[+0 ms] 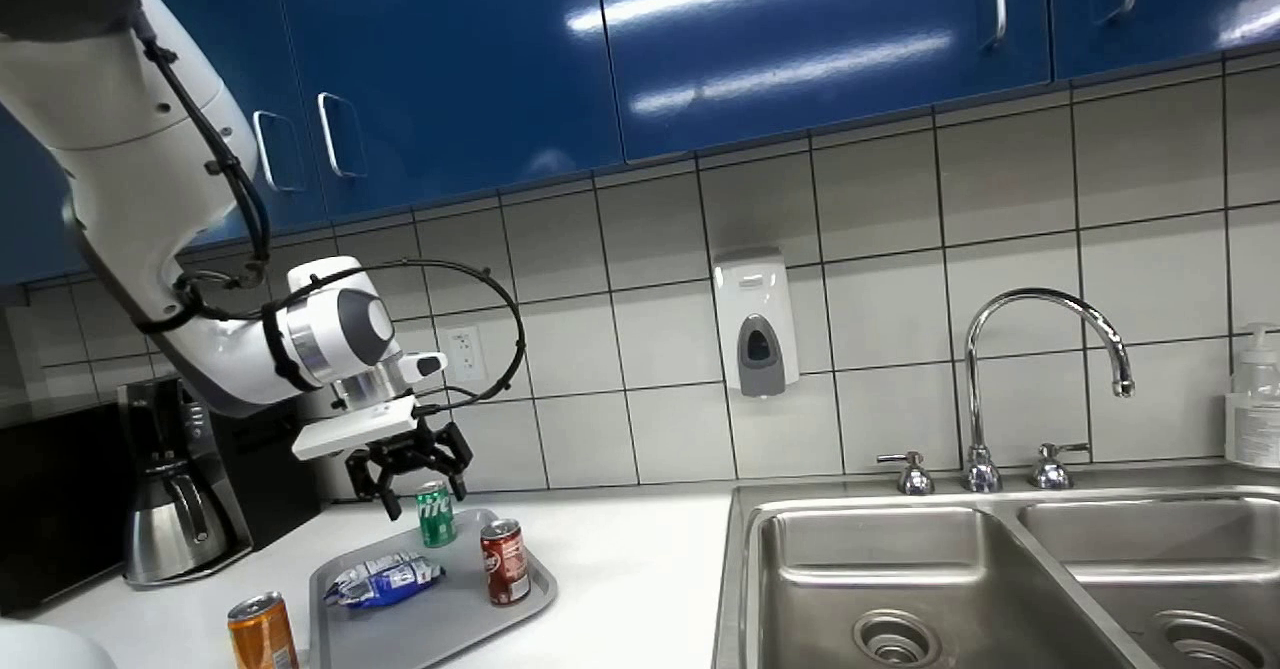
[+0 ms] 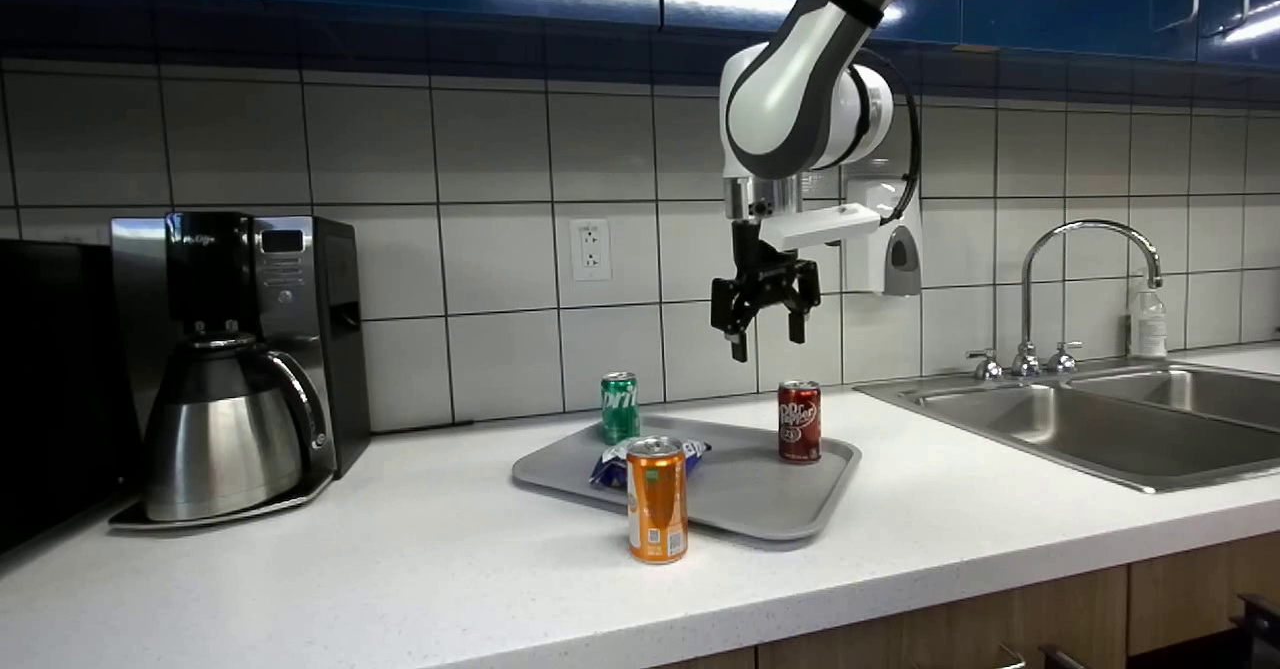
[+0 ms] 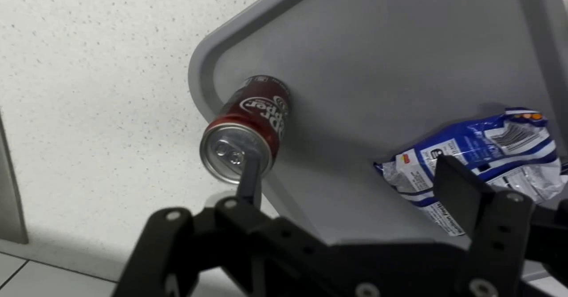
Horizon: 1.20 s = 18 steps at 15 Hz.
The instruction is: Move the soda cans on the table onto the tray
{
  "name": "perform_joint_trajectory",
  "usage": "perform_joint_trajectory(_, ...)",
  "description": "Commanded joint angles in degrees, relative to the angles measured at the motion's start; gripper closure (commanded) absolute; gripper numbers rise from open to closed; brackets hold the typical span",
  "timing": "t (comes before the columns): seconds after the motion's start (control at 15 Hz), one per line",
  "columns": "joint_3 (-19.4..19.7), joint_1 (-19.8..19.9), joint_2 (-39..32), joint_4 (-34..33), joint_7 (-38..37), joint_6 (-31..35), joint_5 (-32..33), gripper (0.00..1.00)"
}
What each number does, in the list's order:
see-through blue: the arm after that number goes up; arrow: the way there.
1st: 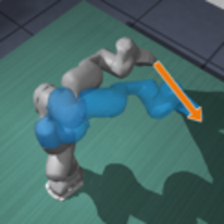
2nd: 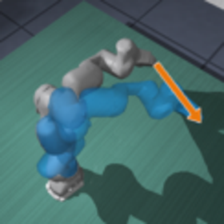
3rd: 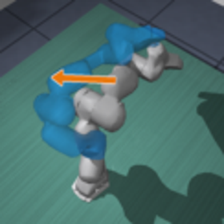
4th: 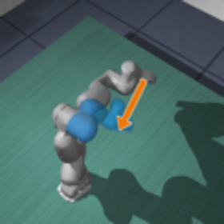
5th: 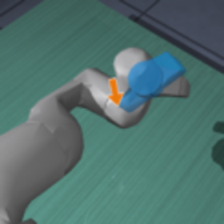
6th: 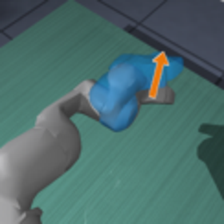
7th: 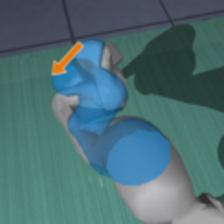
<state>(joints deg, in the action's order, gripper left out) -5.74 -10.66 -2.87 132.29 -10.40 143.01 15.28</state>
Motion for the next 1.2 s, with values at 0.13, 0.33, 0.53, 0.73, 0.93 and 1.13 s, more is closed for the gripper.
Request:
perform_joint_trajectory(0.13,-3.7,-1.3,6.0,4.4,-6.1,-1.4,0.1,0.00)
perform_joint_trajectory(0.33,-5.4,-2.0,8.1,6.0,-8.9,-1.4,-0.1,0.00)
perform_joint_trajectory(0.53,-7.2,-2.6,9.9,8.2,-9.6,-1.0,0.0,0.00)
perform_joint_trajectory(0.73,-8.2,-2.6,11.1,9.8,-8.8,0.2,0.5,0.00)
perform_joint_trajectory(0.93,-7.5,-1.5,11.4,10.1,-5.7,1.6,0.8,0.00)
perform_joint_trajectory(1.13,-6.0,-0.3,10.4,9.7,-0.9,4.1,1.2,0.00)
